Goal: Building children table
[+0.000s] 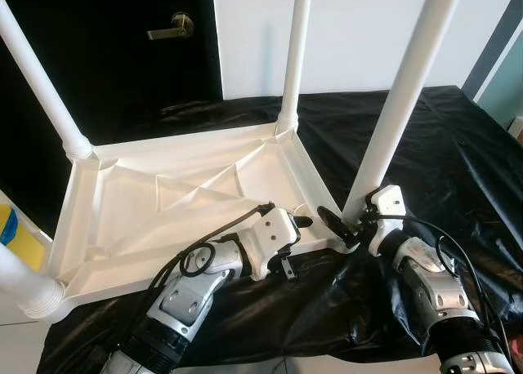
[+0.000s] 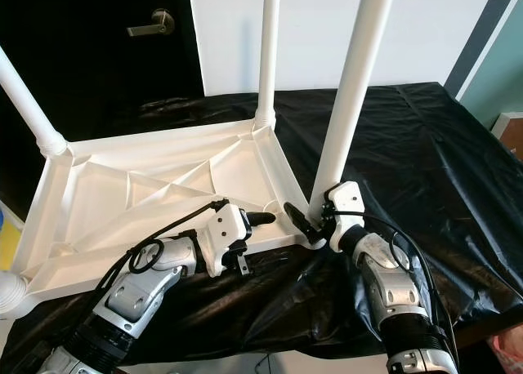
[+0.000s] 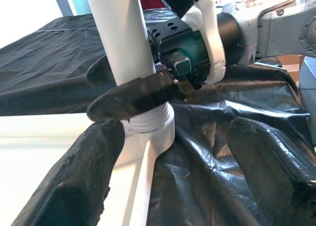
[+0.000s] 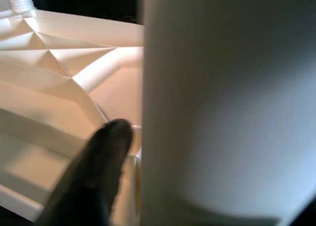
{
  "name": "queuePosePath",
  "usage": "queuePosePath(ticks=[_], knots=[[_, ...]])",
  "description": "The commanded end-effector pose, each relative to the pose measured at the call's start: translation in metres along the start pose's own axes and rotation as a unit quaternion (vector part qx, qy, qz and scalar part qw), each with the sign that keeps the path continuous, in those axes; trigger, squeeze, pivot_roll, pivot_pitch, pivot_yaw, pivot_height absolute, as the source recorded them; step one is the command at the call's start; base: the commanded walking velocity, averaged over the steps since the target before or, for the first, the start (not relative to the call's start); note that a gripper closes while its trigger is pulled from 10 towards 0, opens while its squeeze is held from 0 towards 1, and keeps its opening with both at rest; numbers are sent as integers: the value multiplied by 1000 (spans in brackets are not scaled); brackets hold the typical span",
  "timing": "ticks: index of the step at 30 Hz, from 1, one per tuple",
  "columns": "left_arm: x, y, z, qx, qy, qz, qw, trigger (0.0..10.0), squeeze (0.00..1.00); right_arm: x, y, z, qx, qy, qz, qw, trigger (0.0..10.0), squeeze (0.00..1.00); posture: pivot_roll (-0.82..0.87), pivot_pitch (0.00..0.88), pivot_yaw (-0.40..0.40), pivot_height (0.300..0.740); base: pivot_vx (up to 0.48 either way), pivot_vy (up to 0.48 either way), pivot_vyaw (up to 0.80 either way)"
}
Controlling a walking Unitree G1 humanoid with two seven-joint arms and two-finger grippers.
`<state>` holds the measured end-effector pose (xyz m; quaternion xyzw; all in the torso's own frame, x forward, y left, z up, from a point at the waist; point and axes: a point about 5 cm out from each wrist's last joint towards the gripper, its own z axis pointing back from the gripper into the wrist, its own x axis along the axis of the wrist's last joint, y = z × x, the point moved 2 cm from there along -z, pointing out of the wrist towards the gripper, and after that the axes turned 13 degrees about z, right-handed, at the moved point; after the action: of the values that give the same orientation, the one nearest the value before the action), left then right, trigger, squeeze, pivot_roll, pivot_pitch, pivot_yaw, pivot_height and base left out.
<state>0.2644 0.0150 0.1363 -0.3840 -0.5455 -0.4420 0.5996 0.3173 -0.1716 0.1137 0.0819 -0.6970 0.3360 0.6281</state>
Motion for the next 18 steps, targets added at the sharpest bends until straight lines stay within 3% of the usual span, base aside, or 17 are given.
queuePosePath(ticks=[1, 14, 15, 18], knots=[[-1, 1, 1, 3, 8, -3, 1000, 10000, 0, -2, 6, -3, 23, 5, 7, 1000, 0, 0, -28, 0, -2, 740, 0, 0, 0], [-1, 1, 1, 4, 9, -1, 1000, 10000, 0, -12, 5, 3, 23, 17, 2, 1000, 0, 0, -38, 0, 4, 740, 0, 0, 0], [-1, 1, 1, 3, 8, 0, 1000, 10000, 0, -14, 4, 5, 13, 24, 0, 1000, 10000, 0, -41, 0, 4, 740, 0, 0, 0], [-1, 0, 0, 3, 7, 0, 1000, 10000, 0, -16, 5, 5, -4, 32, -4, 999, 10000, 0, -41, 0, 3, 740, 0, 0, 0]])
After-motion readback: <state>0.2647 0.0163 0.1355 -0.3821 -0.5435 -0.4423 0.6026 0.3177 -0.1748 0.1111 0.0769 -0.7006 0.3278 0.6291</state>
